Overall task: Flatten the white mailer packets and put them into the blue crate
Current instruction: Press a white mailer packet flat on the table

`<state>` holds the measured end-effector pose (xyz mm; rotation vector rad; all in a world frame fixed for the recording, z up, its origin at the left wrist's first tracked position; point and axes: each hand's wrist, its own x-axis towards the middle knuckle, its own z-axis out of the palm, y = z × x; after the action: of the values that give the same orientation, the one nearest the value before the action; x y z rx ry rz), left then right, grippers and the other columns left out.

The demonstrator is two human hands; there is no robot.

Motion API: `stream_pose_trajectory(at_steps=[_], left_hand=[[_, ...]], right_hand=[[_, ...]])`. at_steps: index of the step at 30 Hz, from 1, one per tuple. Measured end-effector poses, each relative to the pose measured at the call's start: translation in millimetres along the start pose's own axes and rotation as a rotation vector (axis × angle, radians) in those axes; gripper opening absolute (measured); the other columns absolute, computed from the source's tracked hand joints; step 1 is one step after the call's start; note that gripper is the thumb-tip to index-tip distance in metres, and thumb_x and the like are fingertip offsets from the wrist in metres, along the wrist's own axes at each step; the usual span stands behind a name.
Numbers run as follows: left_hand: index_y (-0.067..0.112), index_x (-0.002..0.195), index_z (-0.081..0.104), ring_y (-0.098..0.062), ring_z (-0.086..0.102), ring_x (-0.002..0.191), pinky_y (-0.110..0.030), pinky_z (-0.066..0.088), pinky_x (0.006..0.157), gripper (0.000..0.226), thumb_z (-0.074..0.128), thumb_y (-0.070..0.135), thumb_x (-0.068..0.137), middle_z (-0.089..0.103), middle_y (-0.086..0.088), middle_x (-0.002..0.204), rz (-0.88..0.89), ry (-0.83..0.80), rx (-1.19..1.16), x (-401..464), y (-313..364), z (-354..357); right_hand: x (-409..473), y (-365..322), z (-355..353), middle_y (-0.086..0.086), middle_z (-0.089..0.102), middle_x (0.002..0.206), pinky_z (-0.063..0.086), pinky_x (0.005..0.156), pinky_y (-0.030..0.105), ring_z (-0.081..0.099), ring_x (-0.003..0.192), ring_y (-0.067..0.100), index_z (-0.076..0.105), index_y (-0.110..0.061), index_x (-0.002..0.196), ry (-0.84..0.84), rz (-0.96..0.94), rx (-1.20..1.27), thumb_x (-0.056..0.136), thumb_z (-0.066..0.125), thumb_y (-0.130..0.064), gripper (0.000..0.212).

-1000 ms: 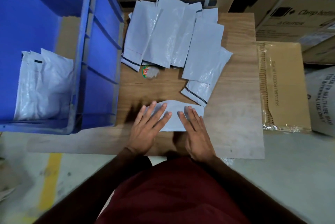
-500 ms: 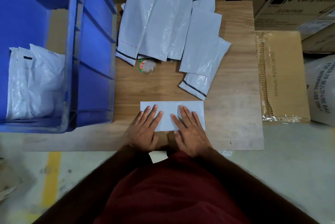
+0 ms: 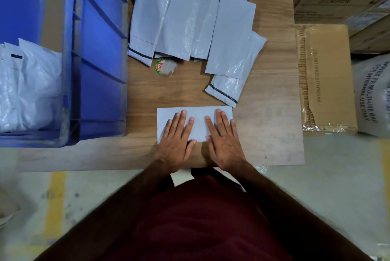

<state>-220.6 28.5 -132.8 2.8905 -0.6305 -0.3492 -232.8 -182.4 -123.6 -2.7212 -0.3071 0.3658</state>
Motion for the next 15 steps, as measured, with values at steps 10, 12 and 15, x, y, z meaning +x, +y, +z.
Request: stream_pose_trajectory(at_steps=[10,12,15], left_hand=[[0.006,0.160,0.020,-0.035,0.005,0.156,-0.056,0.013,0.124,0.070,0.038,0.040,0.102,0.009,-0.021,0.168,0.053,0.073,-0.003,13.6,22.4,2.1],[0.010,0.161,0.019,-0.034,0.005,0.156,-0.055,0.013,0.125,0.070,0.039,0.042,0.102,0.007,-0.018,0.169,0.078,0.035,0.026,17.4,25.9,7.7],[0.012,0.162,0.016,-0.035,0.003,0.156,-0.054,0.012,0.125,0.072,0.037,0.043,0.100,0.003,-0.018,0.169,0.024,-0.003,0.044,18.4,31.7,11.3]], right_hand=[[-7.1,17.9,-3.4,0.012,-0.001,0.170,0.007,0.127,0.051,-0.007,0.158,0.025,0.015,-0.013,0.163,0.037,0.032,0.120,0.103,0.029,-0.032,0.064],[-11.4,24.9,-2.6,0.012,-0.002,0.170,0.009,0.126,0.052,-0.006,0.158,0.025,0.014,-0.013,0.163,0.051,0.067,0.083,0.104,0.031,-0.030,0.063],[-14.3,30.9,0.1,0.011,-0.003,0.170,0.011,0.126,0.052,-0.006,0.158,0.024,0.012,-0.015,0.163,0.040,0.038,0.051,0.106,0.033,-0.030,0.063]])
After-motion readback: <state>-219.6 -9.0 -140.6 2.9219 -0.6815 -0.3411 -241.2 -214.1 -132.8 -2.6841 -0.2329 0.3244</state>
